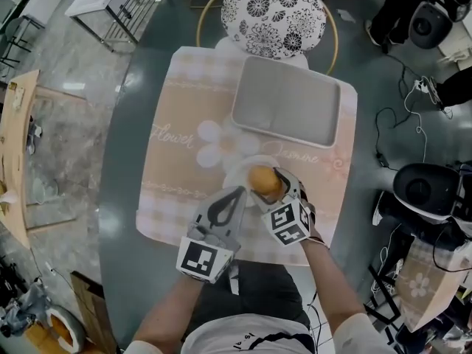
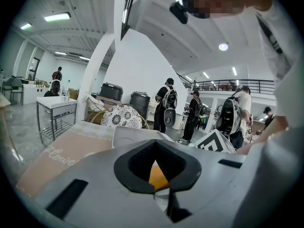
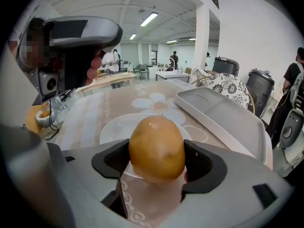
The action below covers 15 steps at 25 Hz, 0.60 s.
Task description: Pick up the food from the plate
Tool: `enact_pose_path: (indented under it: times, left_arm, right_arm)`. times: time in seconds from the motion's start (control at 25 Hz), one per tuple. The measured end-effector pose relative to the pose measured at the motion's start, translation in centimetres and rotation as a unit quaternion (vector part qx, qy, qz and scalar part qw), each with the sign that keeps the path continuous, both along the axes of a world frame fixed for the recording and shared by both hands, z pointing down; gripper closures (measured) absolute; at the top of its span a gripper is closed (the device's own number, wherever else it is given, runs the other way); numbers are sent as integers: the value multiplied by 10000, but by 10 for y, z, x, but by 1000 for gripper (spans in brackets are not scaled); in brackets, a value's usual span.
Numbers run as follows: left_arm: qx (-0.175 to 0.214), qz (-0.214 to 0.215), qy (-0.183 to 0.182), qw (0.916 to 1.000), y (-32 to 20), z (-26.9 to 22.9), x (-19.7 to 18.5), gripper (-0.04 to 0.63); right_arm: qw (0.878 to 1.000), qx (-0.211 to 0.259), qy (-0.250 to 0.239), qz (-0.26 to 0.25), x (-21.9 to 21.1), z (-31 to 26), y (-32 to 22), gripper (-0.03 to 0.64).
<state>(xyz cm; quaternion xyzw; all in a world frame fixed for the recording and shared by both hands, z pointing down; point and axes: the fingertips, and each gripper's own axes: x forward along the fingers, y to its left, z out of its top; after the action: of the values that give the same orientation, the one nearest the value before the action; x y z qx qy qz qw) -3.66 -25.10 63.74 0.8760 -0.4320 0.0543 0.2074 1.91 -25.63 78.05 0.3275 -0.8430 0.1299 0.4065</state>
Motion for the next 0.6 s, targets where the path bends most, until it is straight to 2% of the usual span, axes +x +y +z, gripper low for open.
enact_pose_path:
  times: [0.24, 0.6]
  left_arm:
    - [4, -12, -21, 10000, 6, -10, -2, 589]
    - [89, -33, -49, 9999, 25, -53, -7, 589]
  right_arm:
    - [9998, 130, -119, -37, -2, -20, 3, 288]
    - [9926, 129, -1049, 594, 0, -97, 9, 288]
